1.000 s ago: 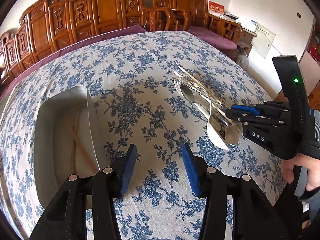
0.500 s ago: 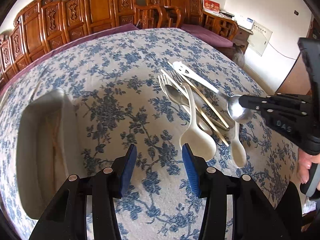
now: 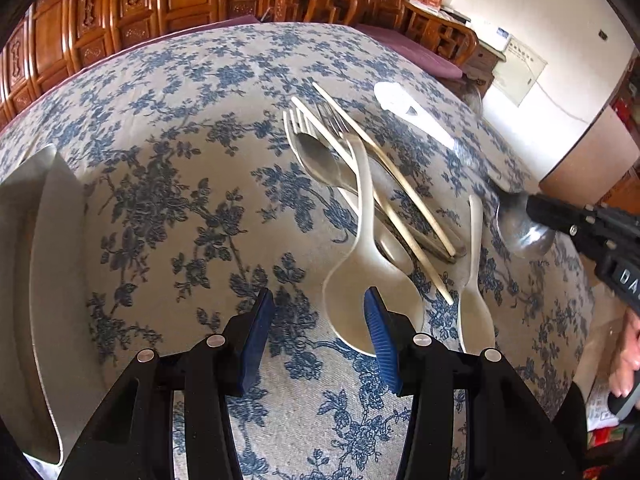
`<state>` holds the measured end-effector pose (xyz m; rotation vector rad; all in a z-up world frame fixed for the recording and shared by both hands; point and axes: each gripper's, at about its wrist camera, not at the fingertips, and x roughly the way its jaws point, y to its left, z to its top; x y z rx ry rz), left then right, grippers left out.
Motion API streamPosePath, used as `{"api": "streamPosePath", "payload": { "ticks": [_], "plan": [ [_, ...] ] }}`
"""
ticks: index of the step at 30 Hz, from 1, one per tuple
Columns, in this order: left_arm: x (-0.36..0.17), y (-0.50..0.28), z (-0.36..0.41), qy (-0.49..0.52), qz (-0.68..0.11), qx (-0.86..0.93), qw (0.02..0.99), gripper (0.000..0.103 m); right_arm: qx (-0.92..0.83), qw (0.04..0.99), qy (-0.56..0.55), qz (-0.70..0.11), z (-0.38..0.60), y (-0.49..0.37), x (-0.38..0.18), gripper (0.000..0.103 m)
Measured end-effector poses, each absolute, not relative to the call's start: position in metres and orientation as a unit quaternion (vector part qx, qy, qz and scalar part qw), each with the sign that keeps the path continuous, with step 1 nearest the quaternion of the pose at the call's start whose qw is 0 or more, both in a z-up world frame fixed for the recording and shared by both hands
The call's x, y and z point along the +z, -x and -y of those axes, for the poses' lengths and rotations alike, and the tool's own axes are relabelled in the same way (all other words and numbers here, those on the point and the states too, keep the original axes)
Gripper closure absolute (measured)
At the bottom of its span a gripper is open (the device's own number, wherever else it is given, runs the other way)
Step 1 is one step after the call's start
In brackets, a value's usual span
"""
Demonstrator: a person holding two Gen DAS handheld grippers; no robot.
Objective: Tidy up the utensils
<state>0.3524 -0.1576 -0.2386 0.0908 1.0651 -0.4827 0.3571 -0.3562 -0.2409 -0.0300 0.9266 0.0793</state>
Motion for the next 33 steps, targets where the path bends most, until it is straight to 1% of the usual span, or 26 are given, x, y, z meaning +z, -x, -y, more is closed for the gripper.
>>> {"api": "streamPosePath", "payload": {
  "ticks": [3,5,7,8,10,13,22,33],
  "plan": [
    [-0.239,-0.346,0.169,-0.067,-0.496,-0.229,0.835,0.059,0.037,0.894,0.013,-0.447,0.359,-0.356,-0.241,0.100],
    [-0.239,-0.343,0.173,-0.074,-0.494,-0.233,0.834,0.066,0.036,0.894,0.013,-0.446,0.360,-0.355,-0.240,0.100],
    [-0.239,-0.340,0.175,-0.079,-0.493,-0.232,0.835,0.082,0.036,0.894,0.012,-0.446,0.360,-0.355,-0.240,0.100],
    [-0.238,-0.339,0.175,-0.078,-0.493,-0.230,0.835,0.084,0.036,0.894,0.012,-0.446,0.360,-0.354,-0.240,0.100],
    [-0.236,-0.338,0.172,-0.074,-0.491,-0.228,0.837,0.094,0.036,0.895,0.013,-0.445,0.358,-0.353,-0.239,0.100],
    [-0.228,-0.337,0.165,-0.062,-0.489,-0.223,0.841,0.099,0.037,0.895,0.013,-0.444,0.355,-0.351,-0.237,0.100],
    [-0.197,-0.327,0.131,-0.038,-0.471,-0.197,0.859,0.100,0.047,0.899,0.005,-0.435,0.334,-0.344,-0.226,0.100],
    [-0.166,-0.321,0.088,-0.032,-0.451,-0.162,0.877,0.100,0.066,0.912,0.009,-0.404,0.303,-0.333,-0.192,0.100]
  ]
}}
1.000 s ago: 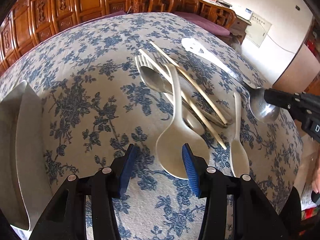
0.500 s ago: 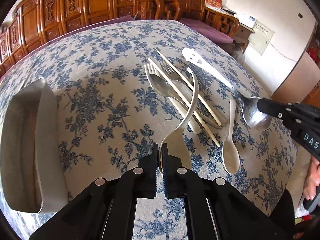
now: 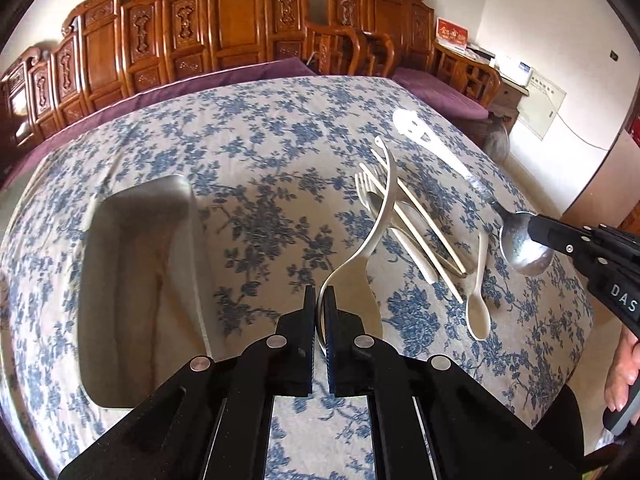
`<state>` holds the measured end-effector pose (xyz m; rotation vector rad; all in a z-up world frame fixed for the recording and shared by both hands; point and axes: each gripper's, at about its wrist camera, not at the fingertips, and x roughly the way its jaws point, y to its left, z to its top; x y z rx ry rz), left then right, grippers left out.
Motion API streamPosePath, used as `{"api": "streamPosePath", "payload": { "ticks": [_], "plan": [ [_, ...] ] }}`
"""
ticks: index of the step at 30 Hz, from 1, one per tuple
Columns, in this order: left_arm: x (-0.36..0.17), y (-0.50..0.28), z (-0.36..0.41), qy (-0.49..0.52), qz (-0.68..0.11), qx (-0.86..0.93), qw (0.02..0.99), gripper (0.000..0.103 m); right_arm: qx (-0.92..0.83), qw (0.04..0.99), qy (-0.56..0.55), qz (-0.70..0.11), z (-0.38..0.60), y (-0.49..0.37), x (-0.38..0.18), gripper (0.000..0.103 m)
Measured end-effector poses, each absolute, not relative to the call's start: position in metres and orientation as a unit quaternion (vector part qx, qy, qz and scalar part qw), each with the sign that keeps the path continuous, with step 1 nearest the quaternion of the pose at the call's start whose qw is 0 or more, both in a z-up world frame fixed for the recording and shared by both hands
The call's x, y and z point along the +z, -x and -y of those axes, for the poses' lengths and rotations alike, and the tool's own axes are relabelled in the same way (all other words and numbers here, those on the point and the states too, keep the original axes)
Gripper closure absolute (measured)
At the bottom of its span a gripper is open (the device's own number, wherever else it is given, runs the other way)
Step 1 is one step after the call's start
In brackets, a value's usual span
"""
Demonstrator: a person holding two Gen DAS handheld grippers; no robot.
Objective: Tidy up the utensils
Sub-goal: 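Carry the cream plastic spoon into the tray and open the left tool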
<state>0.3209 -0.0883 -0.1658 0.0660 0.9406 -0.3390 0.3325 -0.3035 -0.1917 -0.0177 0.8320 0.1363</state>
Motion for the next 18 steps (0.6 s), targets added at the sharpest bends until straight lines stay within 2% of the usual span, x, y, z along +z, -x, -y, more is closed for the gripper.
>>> {"api": "streamPosePath", "payload": {
  "ticks": [18],
  "plan": [
    [-0.148,-0.305,0.004,0.005,-0.438,-0.090,0.894,0.100,0.118,0.910,0.021,-0.396,0.247,-0.309,-0.178,0.100]
  ]
}}
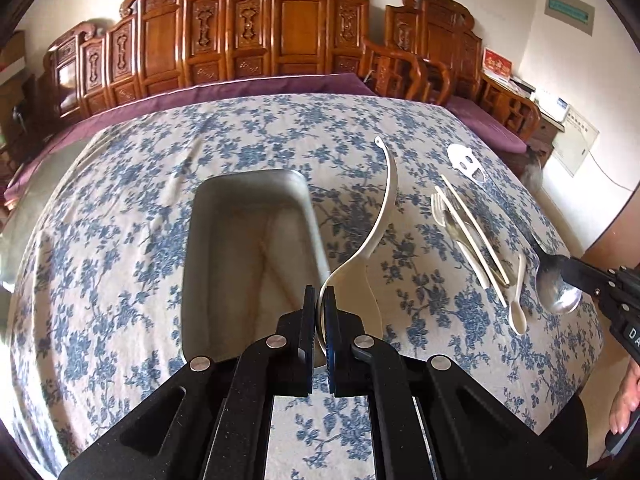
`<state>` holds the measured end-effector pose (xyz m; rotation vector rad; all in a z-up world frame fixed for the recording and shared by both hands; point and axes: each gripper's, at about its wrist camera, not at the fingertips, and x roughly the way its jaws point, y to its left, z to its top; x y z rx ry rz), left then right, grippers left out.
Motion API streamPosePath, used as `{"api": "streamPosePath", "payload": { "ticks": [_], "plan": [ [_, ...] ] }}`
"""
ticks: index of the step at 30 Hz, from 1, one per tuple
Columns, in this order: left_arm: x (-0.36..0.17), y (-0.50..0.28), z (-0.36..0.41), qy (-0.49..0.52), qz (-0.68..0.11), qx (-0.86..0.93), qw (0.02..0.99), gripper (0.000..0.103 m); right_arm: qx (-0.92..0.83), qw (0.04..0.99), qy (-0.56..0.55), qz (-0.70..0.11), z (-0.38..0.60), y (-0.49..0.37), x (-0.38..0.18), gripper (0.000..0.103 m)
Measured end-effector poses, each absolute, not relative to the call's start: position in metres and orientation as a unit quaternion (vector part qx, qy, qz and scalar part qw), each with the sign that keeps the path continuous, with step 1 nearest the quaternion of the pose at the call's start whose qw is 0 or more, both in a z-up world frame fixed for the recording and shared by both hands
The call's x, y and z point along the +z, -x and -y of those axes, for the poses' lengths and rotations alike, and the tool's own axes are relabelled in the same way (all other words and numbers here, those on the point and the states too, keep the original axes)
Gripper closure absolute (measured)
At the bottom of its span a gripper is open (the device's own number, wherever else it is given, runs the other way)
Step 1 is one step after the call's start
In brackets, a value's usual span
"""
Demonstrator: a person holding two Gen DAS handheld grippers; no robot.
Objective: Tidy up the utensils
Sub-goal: 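Carry the cream plastic spoon into the tray and open the left tool, then lower the metal slotted spoon into the tray and open the right tool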
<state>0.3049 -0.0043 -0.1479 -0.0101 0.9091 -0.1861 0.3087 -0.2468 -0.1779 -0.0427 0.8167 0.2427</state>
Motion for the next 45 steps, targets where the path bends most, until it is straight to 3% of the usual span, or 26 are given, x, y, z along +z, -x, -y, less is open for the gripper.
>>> {"api": "streamPosePath", "payload": {
  "ticks": [29,34,41,45],
  "plan": [
    [-0.180,-0.333,-0.062,0.044,-0.468,-0.022,0.882,0.099,0.173,0.893,0.033,-0.414,0.166,-0.337,-0.198,0.100],
    [-0.175,-0.333,-0.064,0.048,-0.461,-0.029,0.886,0.084,0.180,0.890,0.031,-0.418,0.156,-0.343,-0.201,0.100],
    [-0.162,-0.331,-0.072,0.052,-0.446,-0.034,0.893,0.081,0.191,0.885,0.021,-0.424,0.140,-0.352,-0.207,0.100],
    [-0.154,-0.330,-0.080,0.051,-0.436,-0.029,0.898,0.075,0.196,0.882,0.010,-0.429,0.130,-0.360,-0.211,0.100]
  ]
}}
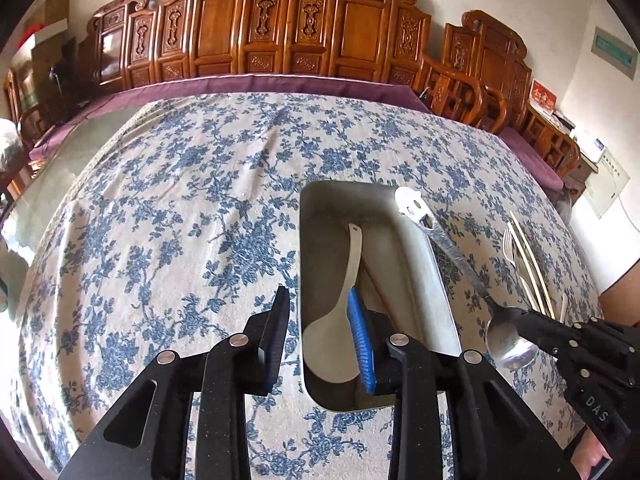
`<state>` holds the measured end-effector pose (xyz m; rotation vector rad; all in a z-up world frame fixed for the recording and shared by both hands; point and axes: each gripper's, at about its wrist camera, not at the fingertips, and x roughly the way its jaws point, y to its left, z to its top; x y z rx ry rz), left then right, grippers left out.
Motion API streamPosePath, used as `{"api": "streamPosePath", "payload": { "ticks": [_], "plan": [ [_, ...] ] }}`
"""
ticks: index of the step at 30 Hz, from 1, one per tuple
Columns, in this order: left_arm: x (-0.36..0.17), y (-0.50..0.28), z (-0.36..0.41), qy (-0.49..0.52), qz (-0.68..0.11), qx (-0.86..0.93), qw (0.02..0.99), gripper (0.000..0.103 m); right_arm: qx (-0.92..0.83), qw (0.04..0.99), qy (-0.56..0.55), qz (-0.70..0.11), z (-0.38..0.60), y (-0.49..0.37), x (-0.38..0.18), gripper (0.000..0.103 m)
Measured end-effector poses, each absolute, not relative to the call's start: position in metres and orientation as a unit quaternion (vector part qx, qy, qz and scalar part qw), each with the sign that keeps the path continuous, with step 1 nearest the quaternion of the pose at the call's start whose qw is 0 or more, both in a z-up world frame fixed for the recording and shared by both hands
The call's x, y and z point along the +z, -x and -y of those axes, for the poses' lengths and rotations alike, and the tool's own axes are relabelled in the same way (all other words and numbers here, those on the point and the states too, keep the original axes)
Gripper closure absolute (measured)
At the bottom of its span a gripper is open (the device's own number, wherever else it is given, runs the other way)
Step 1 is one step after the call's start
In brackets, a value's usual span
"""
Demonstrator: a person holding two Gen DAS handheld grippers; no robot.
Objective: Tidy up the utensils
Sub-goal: 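Lower the metal slotted spoon into the tray and open the right tool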
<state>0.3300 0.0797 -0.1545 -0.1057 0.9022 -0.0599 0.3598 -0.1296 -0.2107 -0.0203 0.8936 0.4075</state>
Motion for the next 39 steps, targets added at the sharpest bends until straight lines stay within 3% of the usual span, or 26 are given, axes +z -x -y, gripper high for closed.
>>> {"api": "streamPosePath", "payload": {
  "ticks": [39],
  "plan": [
    [-0.146,-0.334,-0.105,0.063,-0.426,-0.014,0.902,0.074,0.234,0.846,-0.017,-0.480,0.071,-0.387,-0.258,0.096]
  ]
}}
